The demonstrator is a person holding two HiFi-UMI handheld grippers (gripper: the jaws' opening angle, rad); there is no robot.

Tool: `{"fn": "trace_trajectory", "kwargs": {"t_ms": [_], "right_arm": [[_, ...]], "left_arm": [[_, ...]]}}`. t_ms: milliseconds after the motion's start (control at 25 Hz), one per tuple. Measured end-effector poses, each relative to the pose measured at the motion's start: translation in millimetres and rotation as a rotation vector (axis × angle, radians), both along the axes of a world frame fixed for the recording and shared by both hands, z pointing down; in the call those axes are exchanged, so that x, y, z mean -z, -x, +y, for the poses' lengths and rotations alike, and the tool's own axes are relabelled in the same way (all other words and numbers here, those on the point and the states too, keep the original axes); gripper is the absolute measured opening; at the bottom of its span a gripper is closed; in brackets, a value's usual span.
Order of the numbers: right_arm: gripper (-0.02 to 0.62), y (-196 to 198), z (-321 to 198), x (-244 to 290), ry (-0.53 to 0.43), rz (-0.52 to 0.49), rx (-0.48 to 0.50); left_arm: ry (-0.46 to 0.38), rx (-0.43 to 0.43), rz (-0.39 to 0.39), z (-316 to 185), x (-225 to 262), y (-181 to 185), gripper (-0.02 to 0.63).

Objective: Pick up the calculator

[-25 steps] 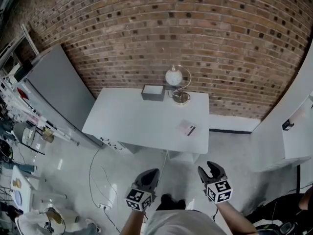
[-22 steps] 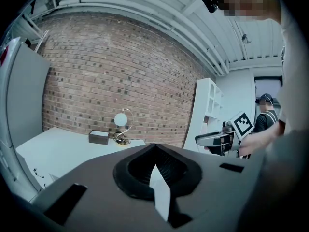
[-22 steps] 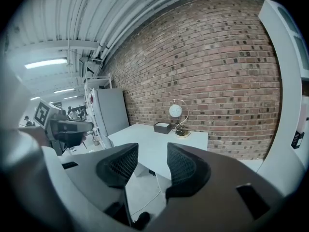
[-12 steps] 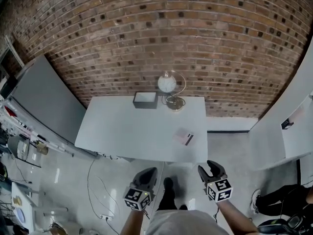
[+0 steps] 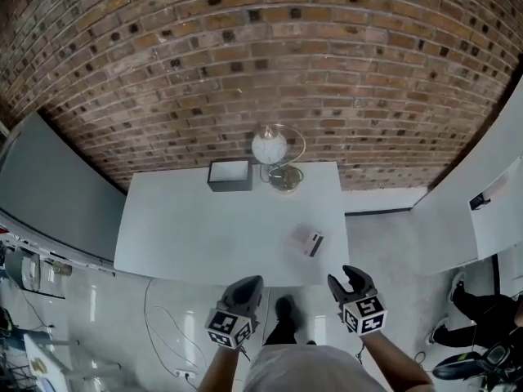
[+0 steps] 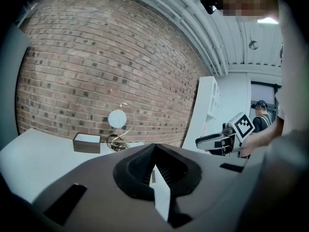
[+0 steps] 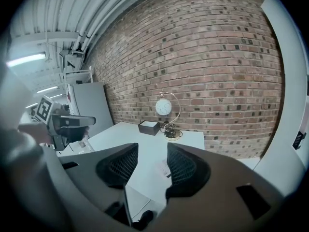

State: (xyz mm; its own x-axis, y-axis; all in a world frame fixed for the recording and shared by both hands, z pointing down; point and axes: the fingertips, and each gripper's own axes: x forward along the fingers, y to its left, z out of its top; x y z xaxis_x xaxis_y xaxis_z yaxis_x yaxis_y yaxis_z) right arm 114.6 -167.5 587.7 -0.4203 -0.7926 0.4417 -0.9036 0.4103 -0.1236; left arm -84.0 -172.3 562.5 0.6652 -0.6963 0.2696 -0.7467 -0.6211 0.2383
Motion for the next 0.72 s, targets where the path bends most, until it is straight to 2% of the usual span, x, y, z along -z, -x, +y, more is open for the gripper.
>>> {"fn": "trace_trajectory", "kwargs": {"t_ms": [240,440,720], "right_arm": [[0.201,3.0,-42.9,-14.7,0.039,0.014,-0.054],[0.201,4.3,-75.4,-29.9,0.078,0.022,-0.099],[0.201,4.0,-99.2,-44.8,0.127,0.034,-0.145]], "left_arm": [[0.025,-0.051,0.013,-59.3,-10.5,4.6,0.014],[0.037,-0.122,-0.018,-102.7,-28.2,2.4,0.014],[0.063,-0.188,-0.022,-137.0,-42.5,-5.1,0.014]]}}
